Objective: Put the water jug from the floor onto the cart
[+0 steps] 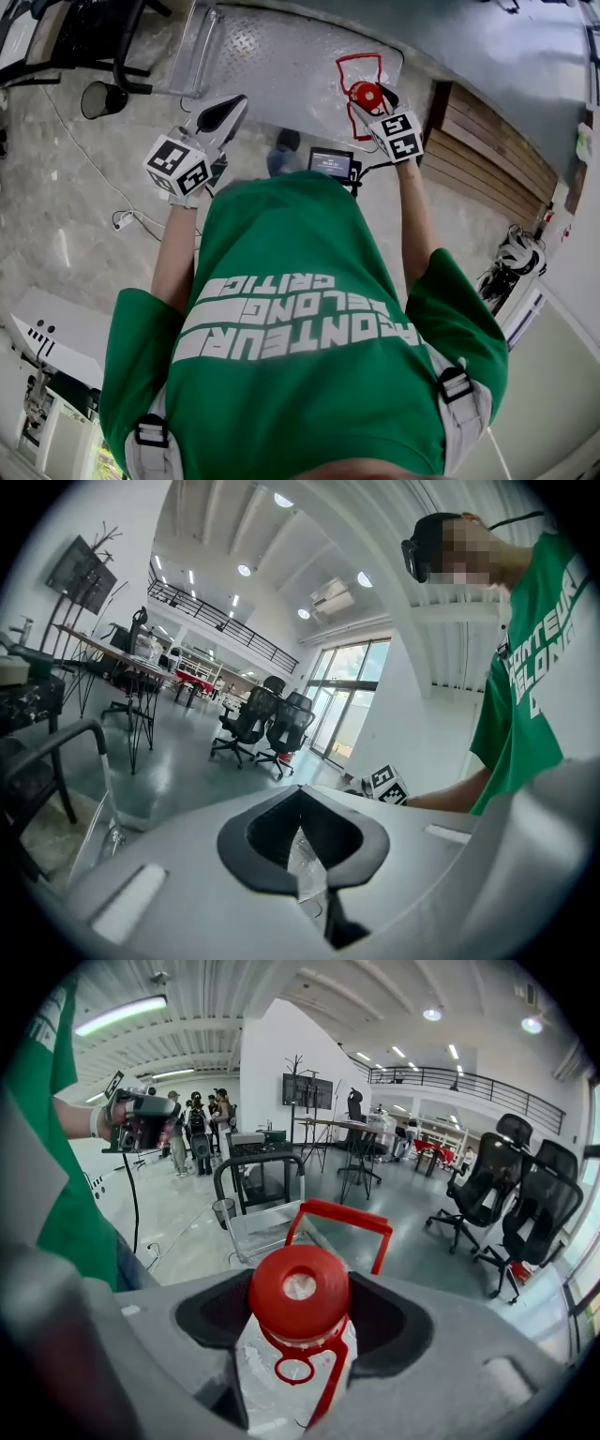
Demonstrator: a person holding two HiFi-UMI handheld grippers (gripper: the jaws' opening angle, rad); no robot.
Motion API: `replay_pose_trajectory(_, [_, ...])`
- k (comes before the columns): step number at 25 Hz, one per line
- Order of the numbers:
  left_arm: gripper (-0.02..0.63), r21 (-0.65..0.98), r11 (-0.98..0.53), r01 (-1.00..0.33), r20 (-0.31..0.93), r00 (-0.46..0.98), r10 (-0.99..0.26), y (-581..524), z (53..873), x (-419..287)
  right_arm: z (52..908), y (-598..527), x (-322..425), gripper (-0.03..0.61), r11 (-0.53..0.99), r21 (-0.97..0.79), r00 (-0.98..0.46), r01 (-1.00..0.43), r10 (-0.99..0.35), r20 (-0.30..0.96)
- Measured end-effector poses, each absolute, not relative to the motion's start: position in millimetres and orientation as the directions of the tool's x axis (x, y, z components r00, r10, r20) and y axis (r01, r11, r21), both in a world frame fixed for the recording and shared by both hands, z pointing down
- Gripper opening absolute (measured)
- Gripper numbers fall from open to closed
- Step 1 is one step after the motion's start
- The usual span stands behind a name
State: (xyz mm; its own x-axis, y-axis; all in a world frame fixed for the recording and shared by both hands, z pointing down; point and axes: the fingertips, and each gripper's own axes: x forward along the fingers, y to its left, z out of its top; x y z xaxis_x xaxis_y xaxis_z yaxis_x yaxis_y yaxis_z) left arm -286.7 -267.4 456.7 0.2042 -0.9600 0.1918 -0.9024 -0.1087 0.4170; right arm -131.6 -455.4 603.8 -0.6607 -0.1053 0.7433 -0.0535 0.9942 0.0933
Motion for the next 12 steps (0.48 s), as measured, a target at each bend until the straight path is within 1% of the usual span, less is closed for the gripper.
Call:
replay_pose_trajectory(6, [0.015,0.421,-0.085,-0.903,0.196,0.183,-0.963,-286,459,-291,631,-470,-158,0.298,0.996,0.083,-0.640,0.033,-0.043,0.767])
replay_pose_trajectory(12, [0.015,0.434,-0.069,-0.898,0.204,0.172,-0.964,-291,461,-293,658,-476,-177,0.298,0.995,0.057,-0.608,0.079,0.003,0.794])
